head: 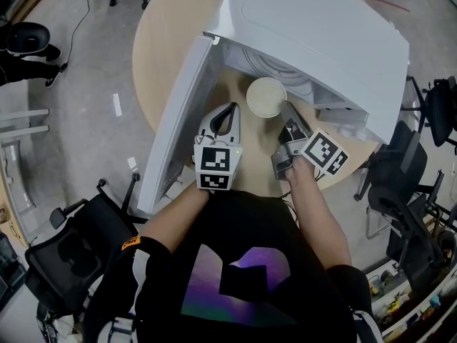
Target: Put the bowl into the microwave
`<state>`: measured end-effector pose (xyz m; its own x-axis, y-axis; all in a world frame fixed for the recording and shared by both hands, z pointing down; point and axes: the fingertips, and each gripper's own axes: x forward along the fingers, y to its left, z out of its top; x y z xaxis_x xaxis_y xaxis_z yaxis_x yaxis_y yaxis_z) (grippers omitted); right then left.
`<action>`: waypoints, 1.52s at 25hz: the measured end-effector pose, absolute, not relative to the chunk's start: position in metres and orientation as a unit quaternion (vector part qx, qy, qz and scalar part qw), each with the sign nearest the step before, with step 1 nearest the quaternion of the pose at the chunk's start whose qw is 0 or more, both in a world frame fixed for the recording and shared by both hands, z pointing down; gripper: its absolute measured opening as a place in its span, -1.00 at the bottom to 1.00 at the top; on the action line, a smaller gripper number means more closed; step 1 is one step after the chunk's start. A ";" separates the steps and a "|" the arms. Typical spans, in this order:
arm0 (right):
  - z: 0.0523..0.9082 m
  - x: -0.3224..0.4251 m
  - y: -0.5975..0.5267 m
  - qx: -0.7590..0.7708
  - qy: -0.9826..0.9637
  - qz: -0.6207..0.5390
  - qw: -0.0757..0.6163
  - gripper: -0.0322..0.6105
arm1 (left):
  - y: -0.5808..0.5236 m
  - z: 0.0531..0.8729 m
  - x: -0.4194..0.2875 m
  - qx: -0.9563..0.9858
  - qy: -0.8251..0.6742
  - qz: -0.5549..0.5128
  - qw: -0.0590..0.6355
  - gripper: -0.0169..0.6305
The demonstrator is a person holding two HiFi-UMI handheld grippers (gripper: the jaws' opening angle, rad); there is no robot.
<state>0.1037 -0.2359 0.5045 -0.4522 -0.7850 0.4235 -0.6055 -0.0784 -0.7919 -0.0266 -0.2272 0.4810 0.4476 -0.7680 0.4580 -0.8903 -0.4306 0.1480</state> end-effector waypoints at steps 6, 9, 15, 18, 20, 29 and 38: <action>0.499 0.110 -0.251 -0.525 0.667 -0.518 0.100 -0.79 | -0.242 0.469 -0.020 0.831 -0.504 0.144 0.186 -0.81; 0.498 0.111 -0.256 -0.529 0.665 -0.517 0.106 -0.79 | -0.247 0.467 -0.017 0.831 -0.505 0.141 0.184 -0.81; 0.495 0.114 -0.268 -0.536 0.660 -0.513 0.119 -0.79 | -0.257 0.467 -0.011 0.831 -0.507 0.142 0.181 -0.81; 0.493 0.117 -0.275 -0.541 0.656 -0.510 0.127 -0.79 | -0.262 0.467 -0.008 0.831 -0.507 0.144 0.179 -0.81; 0.493 0.118 -0.279 -0.544 0.654 -0.509 0.131 -0.79 | -0.266 0.468 -0.007 0.830 -0.508 0.145 0.178 -0.81; 0.497 0.127 -0.298 -0.563 0.636 -0.506 0.149 -0.79 | -0.286 0.468 -0.003 0.824 -0.519 0.145 0.177 -0.81; 0.502 0.131 -0.318 -0.580 0.620 -0.499 0.174 -0.79 | -0.306 0.471 0.003 0.820 -0.524 0.158 0.166 -0.81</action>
